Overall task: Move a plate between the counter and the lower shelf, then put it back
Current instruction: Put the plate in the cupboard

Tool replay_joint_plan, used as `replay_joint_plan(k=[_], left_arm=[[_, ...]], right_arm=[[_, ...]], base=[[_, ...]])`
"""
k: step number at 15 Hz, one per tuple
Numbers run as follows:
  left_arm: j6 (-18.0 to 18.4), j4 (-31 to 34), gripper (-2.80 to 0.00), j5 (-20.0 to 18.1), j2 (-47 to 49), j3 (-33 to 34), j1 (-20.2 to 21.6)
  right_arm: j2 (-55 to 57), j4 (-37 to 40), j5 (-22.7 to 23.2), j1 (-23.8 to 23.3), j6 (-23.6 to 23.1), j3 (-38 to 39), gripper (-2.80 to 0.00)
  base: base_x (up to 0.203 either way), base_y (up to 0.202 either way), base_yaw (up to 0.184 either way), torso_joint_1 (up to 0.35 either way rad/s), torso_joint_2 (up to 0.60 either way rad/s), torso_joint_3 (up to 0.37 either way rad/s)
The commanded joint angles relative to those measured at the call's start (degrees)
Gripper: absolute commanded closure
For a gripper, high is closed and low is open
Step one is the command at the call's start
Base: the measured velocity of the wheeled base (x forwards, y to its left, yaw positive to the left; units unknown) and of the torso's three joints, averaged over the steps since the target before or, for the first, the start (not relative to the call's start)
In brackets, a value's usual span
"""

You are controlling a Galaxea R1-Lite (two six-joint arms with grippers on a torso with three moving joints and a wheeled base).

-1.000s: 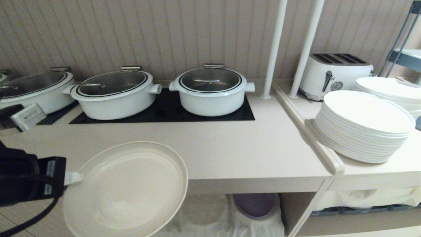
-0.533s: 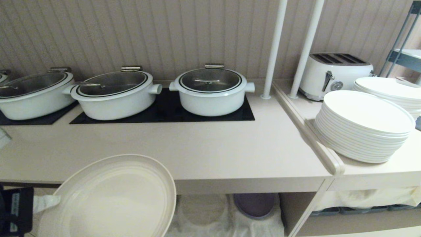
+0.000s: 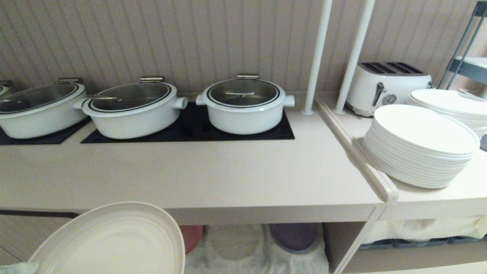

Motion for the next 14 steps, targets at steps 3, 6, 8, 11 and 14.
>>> replay_joint_plan(k=[3,6,8,11,14], left_arm=[[-2.43,0.33,0.0,0.31,-1.47,1.87,-0.06],[-5.38,0.28,0.0,0.31,-1.46,2.83,-0.06],[-6.65,0.25,0.0,0.21,-1.39,3.32,-0.06],[-7.95,0.25,0.0,0.22,-1.44,3.37,0.02],[-7.9,0.25,0.0,0.18,-1.69,3.37,0.02]], right_arm=[[0.0,-0.02,-0.03,0.0,0.07,0.0,0.0],[0.0,-0.02,-0.03,0.0,-0.02,0.0,0.0],[0.0,-0.02,-0.03,0.0,0.07,0.0,0.0],[0.0,-0.02,-0.03,0.0,0.07,0.0,0.0],[0.0,-0.02,-0.03,0.0,-0.02,0.0,0.0]], base=[[0.0,0.0,0.0,0.0,0.0,0.0],[0.0,0.0,0.0,0.0,0.0,0.0],[0.0,0.0,0.0,0.0,0.0,0.0],[0.0,0.0,0.0,0.0,0.0,0.0],[0.0,0.0,0.0,0.0,0.0,0.0]])
